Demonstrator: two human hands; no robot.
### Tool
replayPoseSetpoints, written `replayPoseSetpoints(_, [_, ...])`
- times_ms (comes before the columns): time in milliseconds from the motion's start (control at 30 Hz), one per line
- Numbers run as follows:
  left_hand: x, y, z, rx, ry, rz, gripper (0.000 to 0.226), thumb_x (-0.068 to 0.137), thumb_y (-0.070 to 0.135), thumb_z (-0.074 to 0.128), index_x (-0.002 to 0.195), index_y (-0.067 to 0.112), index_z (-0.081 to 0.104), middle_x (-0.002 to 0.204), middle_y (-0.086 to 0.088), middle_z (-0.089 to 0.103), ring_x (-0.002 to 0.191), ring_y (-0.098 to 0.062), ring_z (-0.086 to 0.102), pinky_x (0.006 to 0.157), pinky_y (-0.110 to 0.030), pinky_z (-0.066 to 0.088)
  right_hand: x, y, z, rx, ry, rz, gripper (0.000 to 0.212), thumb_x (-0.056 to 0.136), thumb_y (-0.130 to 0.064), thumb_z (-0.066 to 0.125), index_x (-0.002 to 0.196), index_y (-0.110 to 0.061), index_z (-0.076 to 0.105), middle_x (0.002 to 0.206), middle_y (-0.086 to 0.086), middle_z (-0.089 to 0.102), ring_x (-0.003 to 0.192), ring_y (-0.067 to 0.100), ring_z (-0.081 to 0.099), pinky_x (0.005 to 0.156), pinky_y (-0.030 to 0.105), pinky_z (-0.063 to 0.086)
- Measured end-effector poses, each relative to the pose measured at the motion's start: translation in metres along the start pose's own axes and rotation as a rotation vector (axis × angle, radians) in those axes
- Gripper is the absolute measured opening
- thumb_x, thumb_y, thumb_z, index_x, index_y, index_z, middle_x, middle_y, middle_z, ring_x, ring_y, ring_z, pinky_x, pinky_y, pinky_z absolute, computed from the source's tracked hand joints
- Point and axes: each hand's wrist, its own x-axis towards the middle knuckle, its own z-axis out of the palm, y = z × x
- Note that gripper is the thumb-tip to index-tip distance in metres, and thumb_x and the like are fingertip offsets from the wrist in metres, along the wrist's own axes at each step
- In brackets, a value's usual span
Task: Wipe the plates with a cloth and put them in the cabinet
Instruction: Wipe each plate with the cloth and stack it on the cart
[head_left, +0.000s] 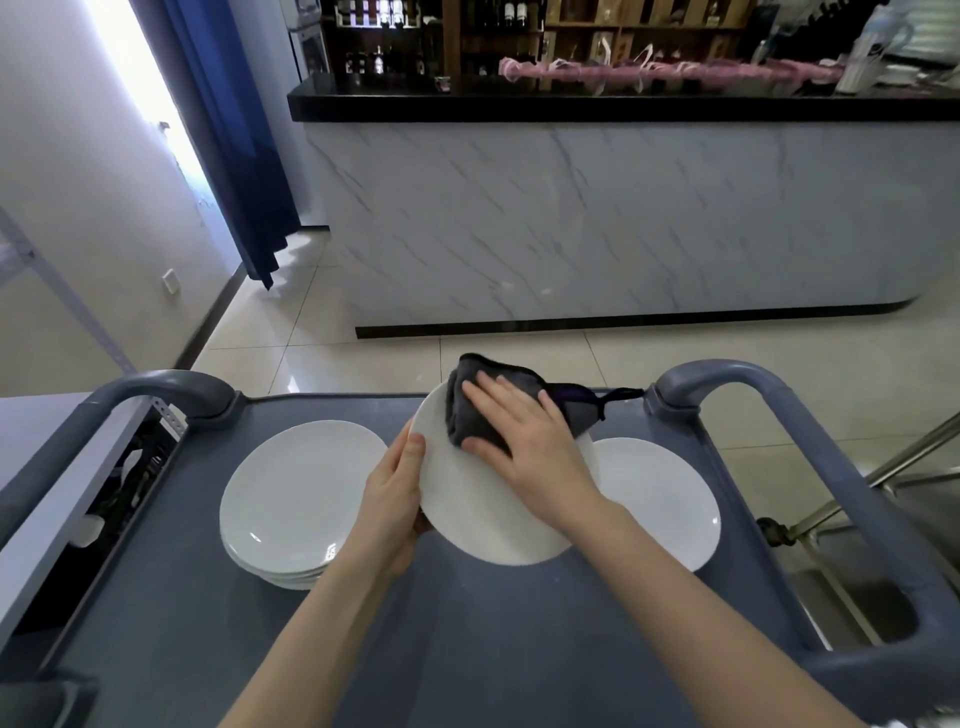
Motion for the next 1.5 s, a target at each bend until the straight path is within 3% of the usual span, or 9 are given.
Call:
replayPoseSetpoints(267, [0.012, 0.004, -0.009, -0.116, 0.134, -0.009, 0.032, 0.109, 0.032, 0.039, 0.125, 0.019, 0.065, 0.116, -0.009, 0.075, 0.103, -0.023, 0.073, 0.074, -0.034, 0.06, -0.044, -0.015, 0.016, 0.039, -0.137, -0.201, 0.054, 0.1, -0.044, 0.045, 0.151, -0.035, 0.03, 0.159, -0.019, 0.02, 0.148, 0.0, 0.014, 0.121, 0.033, 0.004])
replayPoseSetpoints(400, [0.012, 0.007, -0.022, -0.11, 0.155, 0.038, 0.031, 0.108, 0.035, 0.042, 0.123, 0.022, 0.066, 0.11, -0.004, 0.077, 0.091, -0.016, 0.075, 0.064, -0.029, 0.06, -0.07, 0.004, 0.016, -0.063, 0.03, -0.246, 0.052, 0.096, -0.049, 0.045, 0.143, -0.028, 0.049, 0.151, -0.012, 0.041, 0.14, 0.007, 0.037, 0.116, 0.037, 0.026])
replayPoseSetpoints(633, [0.002, 0.003, -0.014, 0.019, 0.022, 0.006, 0.03, 0.107, 0.041, 0.044, 0.11, 0.056, 0.07, 0.115, 0.008, 0.075, 0.1, -0.016, 0.073, 0.083, -0.042, 0.058, -0.049, 0.049, 0.0, 0.036, 0.116, 0.158, 0.057, 0.098, -0.054, 0.039, 0.151, -0.036, 0.029, 0.16, -0.019, 0.019, 0.15, 0.005, 0.008, 0.12, 0.053, 0.006])
replayPoseSetpoints(767, [-0.002, 0.0, -0.008, 0.065, -0.011, -0.004, 0.03, 0.106, 0.042, 0.044, 0.111, 0.058, 0.069, 0.114, 0.008, 0.075, 0.097, -0.016, 0.072, 0.078, -0.04, 0.058, -0.031, 0.058, -0.012, 0.414, 0.188, 0.327, 0.055, 0.099, -0.044, 0.047, 0.151, -0.034, 0.033, 0.157, -0.013, 0.03, 0.145, 0.007, 0.026, 0.114, 0.025, 0.023])
replayPoseSetpoints(1000, [0.006, -0.002, -0.014, -0.036, 0.109, -0.001, 0.03, 0.107, 0.04, 0.043, 0.111, 0.049, 0.072, 0.118, 0.0, 0.074, 0.108, -0.029, 0.067, 0.098, -0.058, 0.05, -0.064, 0.05, -0.006, 0.703, 0.138, 0.426, 0.063, 0.093, -0.025, 0.065, 0.148, -0.034, 0.036, 0.136, -0.011, 0.056, 0.125, 0.006, 0.051, 0.106, 0.028, 0.041])
replayPoseSetpoints(1133, [0.012, 0.0, -0.015, -0.085, 0.172, 0.021, 0.033, 0.108, 0.037, 0.042, 0.105, 0.049, 0.073, 0.108, 0.008, 0.076, 0.097, -0.02, 0.072, 0.084, -0.044, 0.058, -0.08, 0.042, 0.006, 0.819, 0.135, 0.466, 0.052, 0.096, -0.02, 0.061, 0.139, -0.043, 0.043, 0.125, -0.023, 0.061, 0.118, -0.002, 0.056, 0.1, 0.019, 0.045])
replayPoseSetpoints(1267, [0.015, 0.002, -0.018, -0.102, 0.213, 0.051, 0.033, 0.109, 0.034, 0.041, 0.103, 0.048, 0.071, 0.099, 0.014, 0.077, 0.081, -0.008, 0.075, 0.06, -0.03, 0.061, -0.084, 0.043, -0.009, 0.947, 0.156, 0.416, 0.036, 0.098, -0.018, 0.057, 0.133, -0.029, 0.057, 0.123, -0.014, 0.067, 0.118, 0.005, 0.06, 0.102, 0.03, 0.048])
replayPoseSetpoints(1400, [0.014, -0.003, -0.012, -0.023, 0.208, 0.076, 0.03, 0.108, 0.033, 0.042, 0.111, 0.043, 0.07, 0.106, 0.009, 0.076, 0.091, -0.015, 0.072, 0.069, -0.033, 0.059, -0.072, 0.04, -0.029, 0.945, 0.049, 0.285, 0.041, 0.094, -0.02, 0.061, 0.135, -0.028, 0.057, 0.124, -0.013, 0.067, 0.117, 0.005, 0.06, 0.097, 0.022, 0.049])
replayPoseSetpoints(1500, [0.009, -0.007, -0.011, 0.008, 0.189, 0.099, 0.029, 0.108, 0.035, 0.044, 0.124, 0.033, 0.067, 0.113, 0.004, 0.074, 0.094, -0.016, 0.068, 0.076, -0.033, 0.054, -0.062, 0.041, -0.028, 0.824, 0.136, 0.324, 0.041, 0.097, -0.017, 0.06, 0.133, -0.034, 0.057, 0.124, -0.017, 0.066, 0.116, -0.002, 0.058, 0.1, 0.023, 0.047])
